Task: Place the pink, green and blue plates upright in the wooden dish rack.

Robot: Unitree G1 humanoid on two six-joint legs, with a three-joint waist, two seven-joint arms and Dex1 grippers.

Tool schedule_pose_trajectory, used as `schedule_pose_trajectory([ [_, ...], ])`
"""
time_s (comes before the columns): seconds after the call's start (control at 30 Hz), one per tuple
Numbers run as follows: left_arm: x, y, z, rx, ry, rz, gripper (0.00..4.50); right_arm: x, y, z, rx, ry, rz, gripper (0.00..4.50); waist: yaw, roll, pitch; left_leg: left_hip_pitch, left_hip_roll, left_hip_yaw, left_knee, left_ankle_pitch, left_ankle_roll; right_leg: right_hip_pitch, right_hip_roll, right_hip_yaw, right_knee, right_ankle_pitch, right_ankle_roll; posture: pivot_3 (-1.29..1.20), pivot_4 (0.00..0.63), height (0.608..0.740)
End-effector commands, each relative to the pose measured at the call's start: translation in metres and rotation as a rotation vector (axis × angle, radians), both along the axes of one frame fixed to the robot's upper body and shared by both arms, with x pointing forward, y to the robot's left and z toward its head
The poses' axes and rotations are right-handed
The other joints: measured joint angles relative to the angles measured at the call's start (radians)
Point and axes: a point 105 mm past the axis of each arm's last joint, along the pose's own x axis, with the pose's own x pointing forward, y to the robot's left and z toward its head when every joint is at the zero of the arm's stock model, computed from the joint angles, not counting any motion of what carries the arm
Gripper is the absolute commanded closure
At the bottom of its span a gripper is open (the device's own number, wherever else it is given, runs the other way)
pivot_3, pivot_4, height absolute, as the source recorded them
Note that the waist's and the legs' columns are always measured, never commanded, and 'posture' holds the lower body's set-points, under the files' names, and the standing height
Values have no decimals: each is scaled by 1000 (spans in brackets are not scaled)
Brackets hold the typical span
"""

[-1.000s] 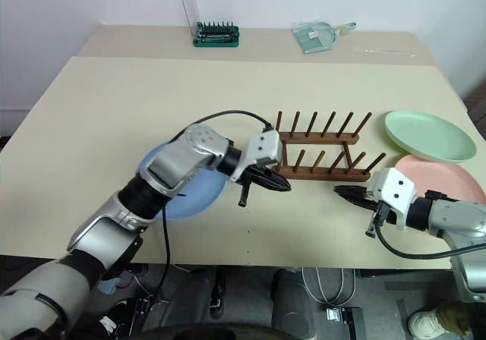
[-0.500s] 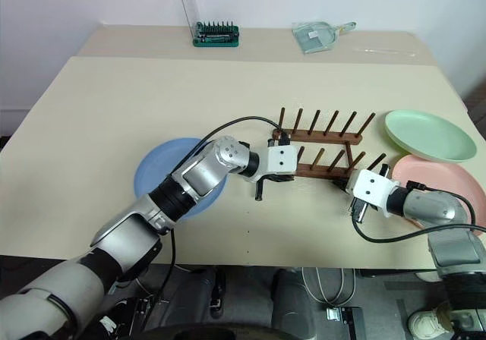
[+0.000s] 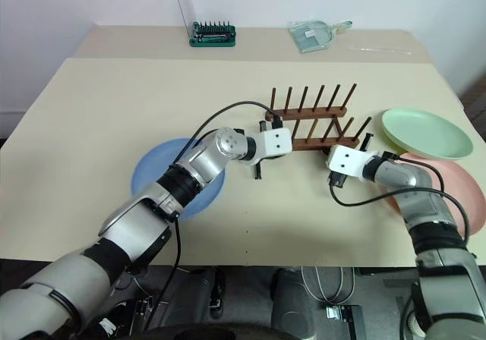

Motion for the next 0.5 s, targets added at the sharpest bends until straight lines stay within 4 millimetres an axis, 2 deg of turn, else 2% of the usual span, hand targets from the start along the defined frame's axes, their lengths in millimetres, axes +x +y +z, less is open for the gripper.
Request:
schedule_pose_trajectory([
  [0.03,16,6,17,-24,-73,43,4456,10,0,9,2,-63,-7,4500,-2,0,0,0,0,0,0,0,0,0,0,0,0,0,0,0,150,724],
  [0.13,25,12,22,-34,-87,72,4456,18,1,13,4,-100,-19,4500,-4,0,0,0,0,1,-1,0,0,0,0,0,-1,0,0,0,150,724],
  [0.3,27,10,24,-48,-83,75,4456,29,3,17,-16,-156,-37,4500,-6,0,0,0,0,1,-1,0,0,0,0,0,-1,0,0,0,150,724],
  [0.5,24,6,30,-110,-31,58,4456,27,7,21,15,-153,-9,4500,-5,0,0,0,0,1,-1,0,0,0,0,0,-1,0,0,0,150,724],
])
